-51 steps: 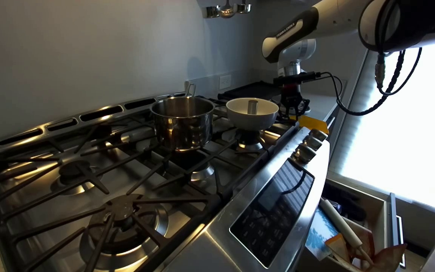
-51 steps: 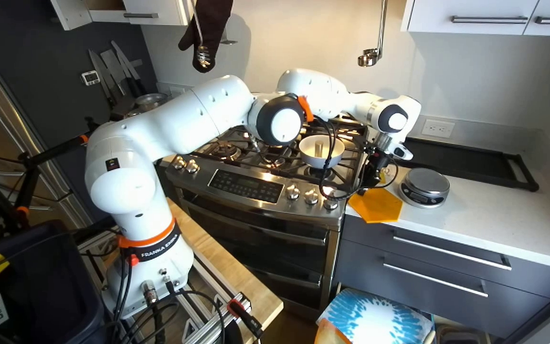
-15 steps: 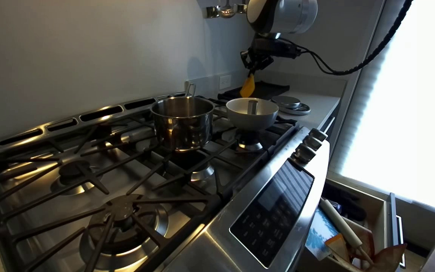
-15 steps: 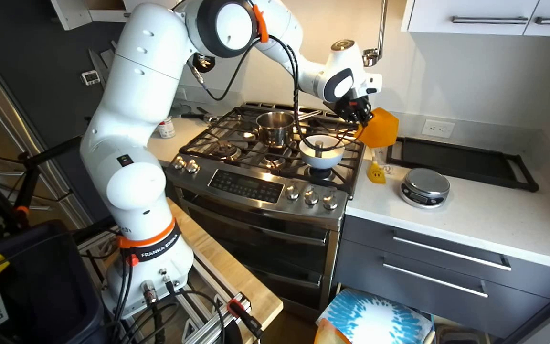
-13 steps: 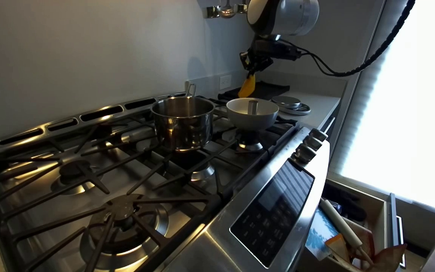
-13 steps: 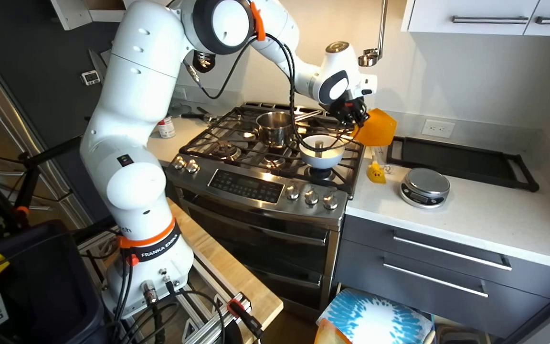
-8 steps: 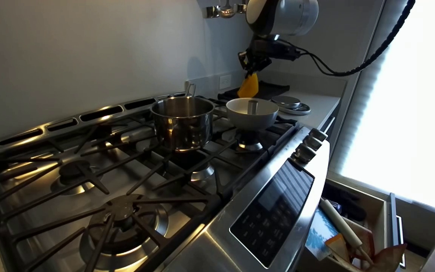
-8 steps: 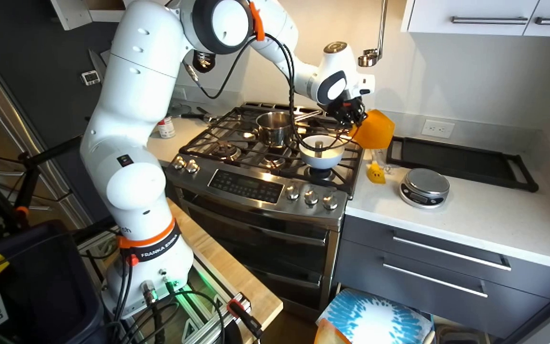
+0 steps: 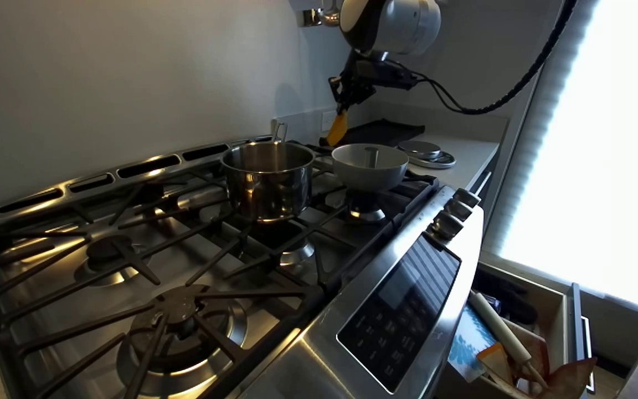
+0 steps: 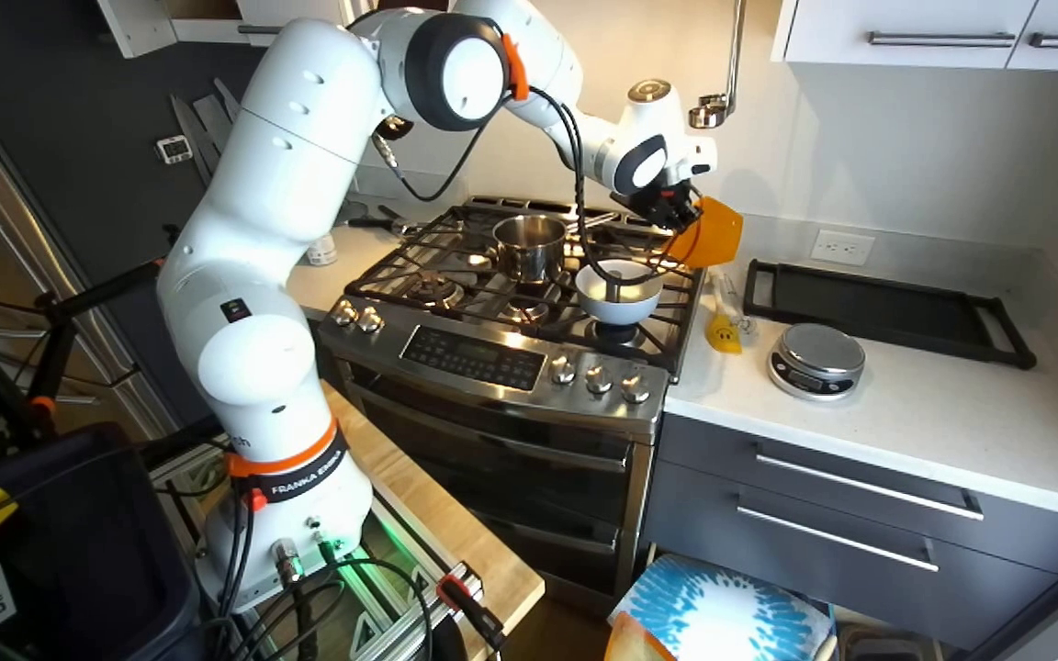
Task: Put the orange coaster on the stove
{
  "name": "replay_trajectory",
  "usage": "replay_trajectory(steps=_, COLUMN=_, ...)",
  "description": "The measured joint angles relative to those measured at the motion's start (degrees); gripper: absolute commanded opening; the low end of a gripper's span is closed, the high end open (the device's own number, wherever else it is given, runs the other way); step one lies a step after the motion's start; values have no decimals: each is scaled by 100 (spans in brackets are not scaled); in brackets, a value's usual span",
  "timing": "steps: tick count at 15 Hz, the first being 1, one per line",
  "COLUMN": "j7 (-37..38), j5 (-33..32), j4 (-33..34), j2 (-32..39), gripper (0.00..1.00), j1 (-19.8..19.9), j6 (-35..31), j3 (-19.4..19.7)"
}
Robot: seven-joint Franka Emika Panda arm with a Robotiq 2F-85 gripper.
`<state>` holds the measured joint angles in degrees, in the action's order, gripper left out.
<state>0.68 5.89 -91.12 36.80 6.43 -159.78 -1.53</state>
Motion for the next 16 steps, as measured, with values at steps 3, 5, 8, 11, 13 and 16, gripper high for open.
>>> replay_trajectory(steps=3, j7=-114, j5=-2, j4=320, j2=227, gripper=3, j1=-4, j6=386, j3=-40)
replay_trajectory(steps=5, j7=-333, j5=3, j4=509, j2=358, gripper=3, j1=31, j6=659, j3=-139)
replay_trajectory(steps=8, j7=-762, j5=9, j4=746, j2=512, gripper=3, j1=90, j6=975, j3=-315)
replay_trajectory(steps=11, j7=-1266, j5=14, j4=1025, j2=685, gripper=3, j1=156, j6=1350, j3=-476)
replay_trajectory(steps=13, j7=-1577, j5=17, j4=1228, j2=820, gripper=3, j1=196, j6=1607, j3=-565)
replay_trajectory(steps=16, j7=-1936, j5=17, j4=1534, j2=1035, gripper=3, j1=202, j6=1859, j3=-634)
